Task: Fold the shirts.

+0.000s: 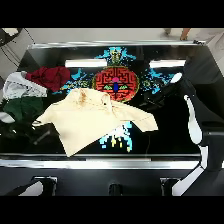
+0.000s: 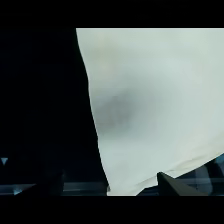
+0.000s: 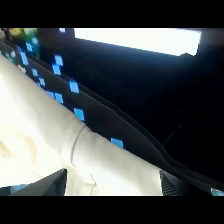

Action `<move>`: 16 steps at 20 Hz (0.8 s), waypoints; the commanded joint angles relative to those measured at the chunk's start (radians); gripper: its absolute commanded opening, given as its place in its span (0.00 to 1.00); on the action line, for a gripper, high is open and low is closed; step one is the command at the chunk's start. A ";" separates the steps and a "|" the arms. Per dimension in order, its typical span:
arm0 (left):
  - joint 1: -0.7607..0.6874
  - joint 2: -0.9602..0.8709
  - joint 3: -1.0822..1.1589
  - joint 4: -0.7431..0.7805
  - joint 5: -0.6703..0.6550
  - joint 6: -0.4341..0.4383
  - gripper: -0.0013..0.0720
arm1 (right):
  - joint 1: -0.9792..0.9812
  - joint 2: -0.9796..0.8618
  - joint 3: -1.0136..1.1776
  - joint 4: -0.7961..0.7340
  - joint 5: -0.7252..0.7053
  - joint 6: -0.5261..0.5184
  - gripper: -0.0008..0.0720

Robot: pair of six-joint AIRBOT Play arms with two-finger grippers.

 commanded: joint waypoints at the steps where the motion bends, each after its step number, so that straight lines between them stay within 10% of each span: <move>1: -0.061 0.059 -0.242 -0.114 0.099 0.040 1.00 | 0.001 0.000 0.000 0.001 0.008 0.000 0.96; 7: -0.195 0.057 -0.305 -0.165 0.284 -0.021 0.81 | 0.021 -0.001 0.000 -0.009 -0.018 -0.035 0.98; 12: -0.216 0.064 -0.296 -0.173 0.344 -0.033 0.05 | 0.116 -0.001 0.000 -0.083 -0.216 -0.092 0.98; 16: -0.216 0.091 -0.258 -0.172 0.353 0.000 0.06 | 0.147 -0.019 0.000 -0.076 -0.190 -0.089 0.95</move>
